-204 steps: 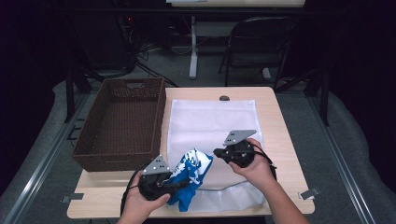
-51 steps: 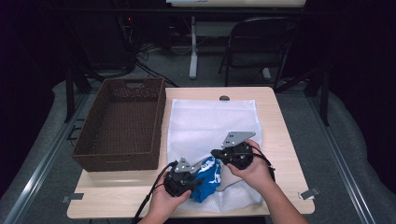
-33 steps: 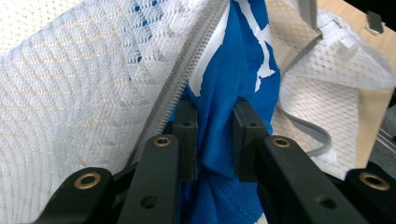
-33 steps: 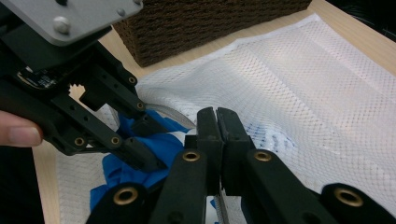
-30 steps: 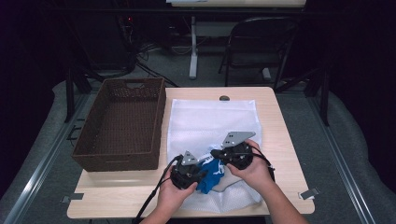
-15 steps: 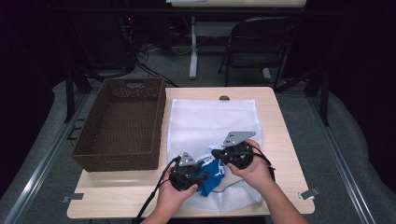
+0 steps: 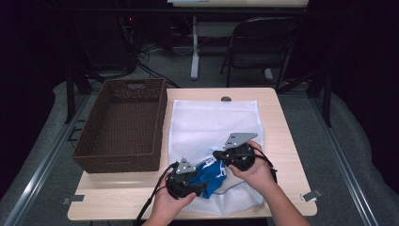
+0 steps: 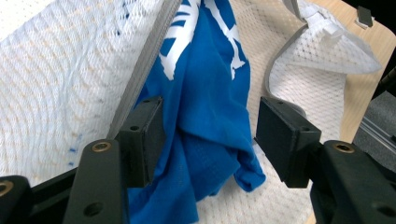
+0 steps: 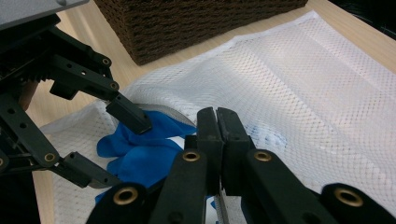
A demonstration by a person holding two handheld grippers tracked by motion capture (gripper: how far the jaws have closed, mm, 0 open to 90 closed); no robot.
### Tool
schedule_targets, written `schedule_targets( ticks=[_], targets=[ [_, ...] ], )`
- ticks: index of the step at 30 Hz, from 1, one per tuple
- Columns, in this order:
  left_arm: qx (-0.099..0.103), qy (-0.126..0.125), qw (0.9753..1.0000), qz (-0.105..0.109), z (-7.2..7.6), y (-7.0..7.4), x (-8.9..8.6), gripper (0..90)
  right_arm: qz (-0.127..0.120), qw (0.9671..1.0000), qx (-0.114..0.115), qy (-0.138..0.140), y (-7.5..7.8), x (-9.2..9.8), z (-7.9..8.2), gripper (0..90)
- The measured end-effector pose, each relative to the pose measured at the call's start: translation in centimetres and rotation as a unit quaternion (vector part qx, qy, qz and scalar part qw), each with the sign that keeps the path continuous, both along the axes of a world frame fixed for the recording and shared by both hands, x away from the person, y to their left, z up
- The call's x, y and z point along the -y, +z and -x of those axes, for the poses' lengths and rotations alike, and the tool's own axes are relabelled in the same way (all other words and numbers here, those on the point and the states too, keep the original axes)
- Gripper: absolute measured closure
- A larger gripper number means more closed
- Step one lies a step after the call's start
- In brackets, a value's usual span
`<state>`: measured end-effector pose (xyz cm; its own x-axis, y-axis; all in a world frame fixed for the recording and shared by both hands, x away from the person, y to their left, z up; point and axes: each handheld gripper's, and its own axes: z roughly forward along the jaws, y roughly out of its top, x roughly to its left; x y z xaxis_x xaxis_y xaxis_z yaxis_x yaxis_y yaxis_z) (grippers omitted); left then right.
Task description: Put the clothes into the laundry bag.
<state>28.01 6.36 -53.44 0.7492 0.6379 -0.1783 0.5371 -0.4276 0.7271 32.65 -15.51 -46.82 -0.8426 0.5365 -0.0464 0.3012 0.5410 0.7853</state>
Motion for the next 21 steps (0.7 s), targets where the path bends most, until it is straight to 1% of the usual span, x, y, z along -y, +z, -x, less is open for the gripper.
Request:
schedule_targets(
  ticks=[1, 2, 4, 5, 6, 7, 8, 9, 10, 11, 12, 13, 14, 15, 18, 19, 21],
  targets=[
    [-0.003, 0.0, 1.0, -0.002, 0.1, -0.1, -0.1, 42.0, 0.0, 1.0, 0.0, 0.0, 0.0, 0.0, 0.0, 88.9],
    [-0.002, 0.001, 1.0, -0.006, 0.1, -0.2, -0.1, 41.7, 0.0, 1.0, 0.001, 0.0, 0.0, 0.0, 0.0, 88.9],
    [-0.01, 0.001, 0.9999, -0.001, 0.2, -0.6, -0.1, 41.5, 0.001, 1.0, 0.001, 0.0, 0.0, 0.0, 0.0, 89.0],
    [-0.012, 0.0, 0.9999, -0.003, 0.1, -0.7, -0.1, 41.1, 0.001, 1.0, 0.001, 0.001, 0.0, 0.0, 0.0, 88.9],
    [-0.012, 0.003, 0.9999, -0.007, 0.2, -1.0, -0.1, 40.7, 0.001, 1.0, 0.001, 0.001, 0.0, 0.0, 0.0, 88.9],
    [-0.01, 0.0, 0.9999, -0.012, 0.1, -1.2, 0.0, 40.1, 0.0, 1.0, 0.0, 0.0, 0.0, 0.0, 0.0, 88.9],
    [-0.014, 0.0, 0.9998, -0.012, 0.2, -1.3, 0.1, 39.9, 0.001, 1.0, 0.001, 0.001, 0.0, 0.0, 0.1, 88.9],
    [-0.01, 0.002, 0.9998, -0.017, 0.2, -1.5, 0.2, 39.7, 0.001, 1.0, 0.001, 0.001, 0.0, 0.0, 0.1, 88.9],
    [-0.012, -0.002, 0.9997, -0.021, 0.1, -1.7, 0.2, 39.4, 0.001, 1.0, 0.002, 0.001, 0.0, 0.0, 0.1, 88.9],
    [-0.015, -0.001, 0.9997, -0.02, 0.1, -1.8, 0.3, 39.0, 0.0, 1.0, 0.001, 0.001, 0.0, -0.1, 0.1, 88.9],
    [-0.013, -0.001, 0.9997, -0.022, 0.1, -1.9, 0.4, 39.0, 0.0, 1.0, 0.002, 0.001, 0.0, -0.1, 0.1, 88.9],
    [-0.016, -0.004, 0.9996, -0.024, 0.1, -2.0, 0.4, 39.0, 0.0, 1.0, 0.002, 0.001, 0.0, -0.1, 0.1, 88.9],
    [-0.013, -0.003, 0.9996, -0.024, 0.1, -2.1, 0.5, 39.0, 0.001, 1.0, 0.002, 0.002, 0.0, -0.1, 0.1, 88.9],
    [-0.018, -0.006, 0.9996, -0.022, 0.1, -2.2, 0.5, 39.0, 0.001, 1.0, 0.002, 0.002, 0.0, -0.1, 0.1, 88.9],
    [-0.022, -0.006, 0.9995, -0.021, -0.1, -2.7, 0.6, 39.5, 0.002, 1.0, 0.002, 0.003, 0.0, -0.1, 0.1, 89.0],
    [-0.021, -0.003, 0.9996, -0.02, -0.1, -2.8, 0.6, 40.2, 0.002, 1.0, 0.002, 0.003, 0.0, -0.1, 0.1, 88.9],
    [-0.018, -0.006, 0.9994, -0.028, -0.1, -3.0, 0.6, 42.9, 0.002, 1.0, 0.001, 0.002, -0.1, -0.2, 0.1, 88.9]
  ],
)
